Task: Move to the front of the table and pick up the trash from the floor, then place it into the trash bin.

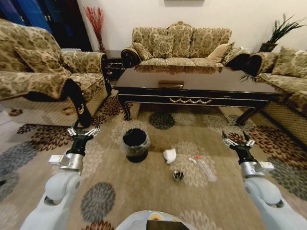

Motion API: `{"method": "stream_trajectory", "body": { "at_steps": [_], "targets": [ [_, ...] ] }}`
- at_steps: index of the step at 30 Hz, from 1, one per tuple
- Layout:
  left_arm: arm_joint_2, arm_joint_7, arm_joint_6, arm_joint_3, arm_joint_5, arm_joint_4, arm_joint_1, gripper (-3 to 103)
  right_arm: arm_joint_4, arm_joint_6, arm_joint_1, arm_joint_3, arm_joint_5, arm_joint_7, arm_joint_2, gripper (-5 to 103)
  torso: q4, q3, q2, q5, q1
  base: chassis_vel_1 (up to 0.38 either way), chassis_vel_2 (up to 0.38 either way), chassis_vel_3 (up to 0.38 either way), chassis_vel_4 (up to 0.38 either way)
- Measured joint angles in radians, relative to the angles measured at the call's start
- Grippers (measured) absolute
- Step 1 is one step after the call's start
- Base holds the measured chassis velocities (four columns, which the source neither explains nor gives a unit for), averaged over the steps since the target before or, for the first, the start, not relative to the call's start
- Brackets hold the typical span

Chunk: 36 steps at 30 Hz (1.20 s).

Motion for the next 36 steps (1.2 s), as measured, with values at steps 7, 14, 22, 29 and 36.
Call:
{"method": "stream_trajectory", "body": {
  "at_steps": [7, 14, 22, 29, 36],
  "targets": [
    [0.012, -0.103, 0.143, 0.050, -0.051, -0.044, 0.002, 100, -0.009, 0.005, -0.001, -0.001, -0.018, 0.000, 0.000, 100, 0.0000, 0.000, 0.000, 0.0002, 0.001, -0.187, 0.200, 0.161, -0.160],
    [0.117, -0.423, 0.467, 0.150, -0.284, -0.090, -0.019, 100, -0.018, 0.014, -0.002, -0.014, -0.035, 0.001, 0.008, 100, -0.0003, -0.001, 0.000, 0.0007, -0.001, 0.038, -0.053, -0.033, 0.041],
    [0.180, -0.628, 0.678, 0.247, -0.568, 0.015, -0.116, 100, -0.024, 0.021, 0.000, -0.035, -0.063, -0.014, 0.021, 100, 0.0004, 0.000, 0.000, 0.0001, 0.000, 0.004, -0.008, -0.003, 0.003],
    [0.134, -0.620, 0.651, 0.381, -0.627, 0.185, -0.284, 100, -0.045, 0.025, -0.007, -0.047, -0.083, -0.014, 0.031, 100, -0.0004, 0.000, 0.000, 0.0009, 0.000, 0.000, 0.000, 0.000, 0.000],
    [0.094, -0.604, 0.628, 0.452, -0.612, 0.296, -0.367, 100, -0.069, 0.028, -0.006, -0.059, -0.091, -0.014, 0.037, 100, 0.0001, 0.000, 0.000, 0.0008, 0.000, 0.000, 0.000, 0.000, 0.000]
  ]
}}
